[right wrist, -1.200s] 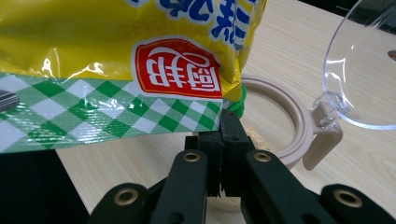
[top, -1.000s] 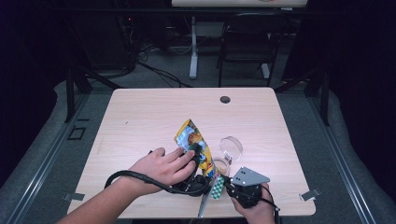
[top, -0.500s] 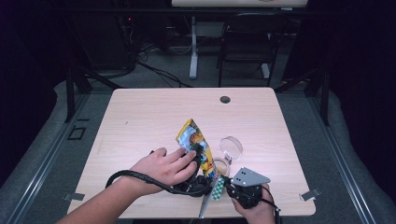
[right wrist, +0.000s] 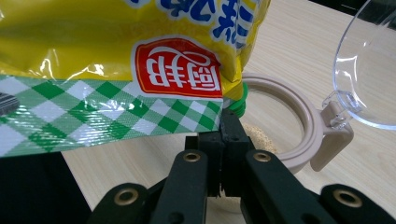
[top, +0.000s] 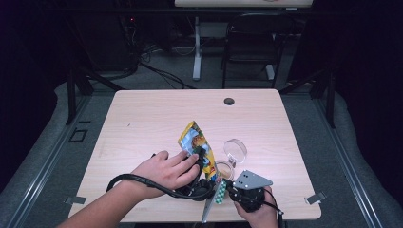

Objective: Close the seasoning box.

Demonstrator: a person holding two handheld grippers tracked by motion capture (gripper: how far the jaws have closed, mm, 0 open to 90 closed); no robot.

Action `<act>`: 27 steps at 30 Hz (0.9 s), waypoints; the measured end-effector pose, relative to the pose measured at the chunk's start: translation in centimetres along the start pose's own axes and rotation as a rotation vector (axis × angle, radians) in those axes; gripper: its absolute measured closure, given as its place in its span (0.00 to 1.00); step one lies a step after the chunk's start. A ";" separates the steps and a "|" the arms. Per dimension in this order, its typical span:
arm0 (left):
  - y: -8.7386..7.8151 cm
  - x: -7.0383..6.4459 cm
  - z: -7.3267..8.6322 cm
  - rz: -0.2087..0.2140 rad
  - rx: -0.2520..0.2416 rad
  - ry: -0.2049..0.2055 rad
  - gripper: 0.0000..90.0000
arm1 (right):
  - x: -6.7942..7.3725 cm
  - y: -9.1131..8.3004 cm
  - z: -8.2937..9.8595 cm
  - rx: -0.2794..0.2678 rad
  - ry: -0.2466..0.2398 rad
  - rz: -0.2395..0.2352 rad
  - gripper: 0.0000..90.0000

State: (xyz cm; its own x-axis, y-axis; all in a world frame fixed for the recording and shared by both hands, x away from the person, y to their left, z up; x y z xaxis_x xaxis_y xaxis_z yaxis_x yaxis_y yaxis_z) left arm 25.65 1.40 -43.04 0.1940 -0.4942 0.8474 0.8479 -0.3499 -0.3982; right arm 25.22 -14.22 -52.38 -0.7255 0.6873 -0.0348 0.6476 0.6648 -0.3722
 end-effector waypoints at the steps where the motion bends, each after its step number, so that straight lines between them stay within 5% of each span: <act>1: 0.0 0.0 0.0 0.000 0.000 0.000 0.88 | 0.0 0.0 0.0 0.002 -0.001 -0.001 0.99; 27: 0.3 0.2 -0.1 0.006 -0.014 -0.011 0.90 | -0.4 -0.7 0.0 0.003 0.005 0.011 1.00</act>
State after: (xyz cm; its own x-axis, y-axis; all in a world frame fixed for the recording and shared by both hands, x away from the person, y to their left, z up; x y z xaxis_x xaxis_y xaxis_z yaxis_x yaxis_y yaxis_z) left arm 25.88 1.13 -42.96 0.2044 -0.4875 0.8489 0.8398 -0.3582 -0.4079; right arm 25.05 -14.93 -52.13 -0.7173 0.6960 -0.0343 0.6549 0.6565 -0.3744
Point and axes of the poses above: each handheld gripper's, and its own axes: y roughly forward along the jaws, z roughly out of its underside, x roughly to its left, the point moved 3 cm from there along y, roughly forward along the jaws, and after that the axes turned 10 degrees about -x, right-handed, at the moved point
